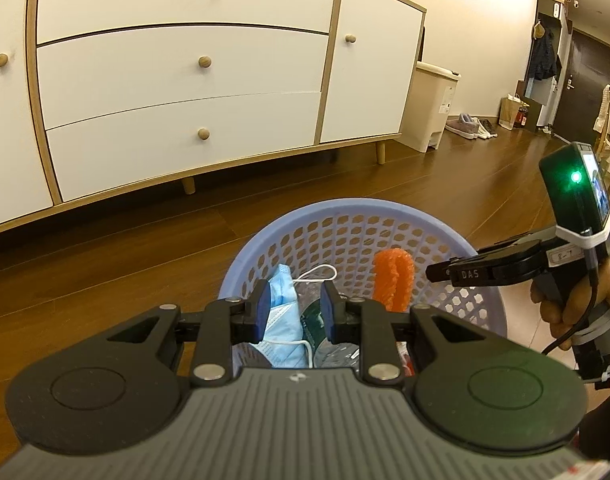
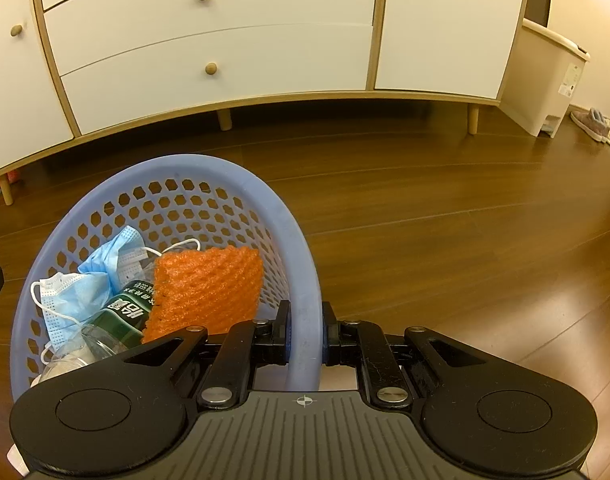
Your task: Collect trash
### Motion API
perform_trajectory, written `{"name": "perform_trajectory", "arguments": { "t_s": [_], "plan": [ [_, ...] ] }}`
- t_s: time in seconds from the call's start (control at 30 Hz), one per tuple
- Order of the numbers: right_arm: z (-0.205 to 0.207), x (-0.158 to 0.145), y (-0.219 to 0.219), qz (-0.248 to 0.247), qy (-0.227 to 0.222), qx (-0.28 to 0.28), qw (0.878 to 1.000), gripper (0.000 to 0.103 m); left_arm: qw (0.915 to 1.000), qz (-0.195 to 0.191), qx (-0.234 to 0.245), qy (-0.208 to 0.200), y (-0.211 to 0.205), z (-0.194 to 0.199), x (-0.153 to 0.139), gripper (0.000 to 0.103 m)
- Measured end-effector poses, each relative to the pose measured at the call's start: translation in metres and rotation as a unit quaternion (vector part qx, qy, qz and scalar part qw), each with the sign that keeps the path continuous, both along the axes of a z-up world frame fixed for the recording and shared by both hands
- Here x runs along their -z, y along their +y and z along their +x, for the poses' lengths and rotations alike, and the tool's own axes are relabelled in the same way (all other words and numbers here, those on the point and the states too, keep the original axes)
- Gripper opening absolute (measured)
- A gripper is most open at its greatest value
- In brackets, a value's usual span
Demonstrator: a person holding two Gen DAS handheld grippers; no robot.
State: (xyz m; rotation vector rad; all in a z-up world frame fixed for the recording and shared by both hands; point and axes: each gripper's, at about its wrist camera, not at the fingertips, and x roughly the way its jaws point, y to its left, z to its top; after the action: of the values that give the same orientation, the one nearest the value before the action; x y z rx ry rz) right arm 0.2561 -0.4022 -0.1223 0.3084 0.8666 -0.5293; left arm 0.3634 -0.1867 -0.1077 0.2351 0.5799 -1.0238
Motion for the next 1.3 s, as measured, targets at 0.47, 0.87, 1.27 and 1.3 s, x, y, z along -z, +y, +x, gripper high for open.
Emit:
{"name": "perform_trajectory", "arguments": {
  "t_s": [0.47, 0.87, 1.27, 1.3],
  "plan": [
    [-0.001, 0.003, -0.003, 0.003, -0.004, 0.003, 1.000, 0.010, 0.9999, 0.008, -0.013, 0.000, 0.005, 0.006, 0.005, 0.022],
    [-0.007, 0.016, -0.003, -0.014, -0.005, 0.000, 1.000, 0.011, 0.9994, 0.016, -0.031, -0.004, 0.011, 0.004, 0.007, 0.037],
    [-0.021, 0.010, 0.005, 0.045, -0.020, 0.007, 0.999, 0.036, 0.9992, 0.028, -0.029, 0.001, 0.006, -0.001, 0.012, 0.053],
    [-0.023, 0.008, 0.004, 0.046, -0.025, 0.008, 0.999, 0.039, 0.9992, 0.029, -0.029, 0.001, 0.005, -0.002, 0.012, 0.053]
  ]
}}
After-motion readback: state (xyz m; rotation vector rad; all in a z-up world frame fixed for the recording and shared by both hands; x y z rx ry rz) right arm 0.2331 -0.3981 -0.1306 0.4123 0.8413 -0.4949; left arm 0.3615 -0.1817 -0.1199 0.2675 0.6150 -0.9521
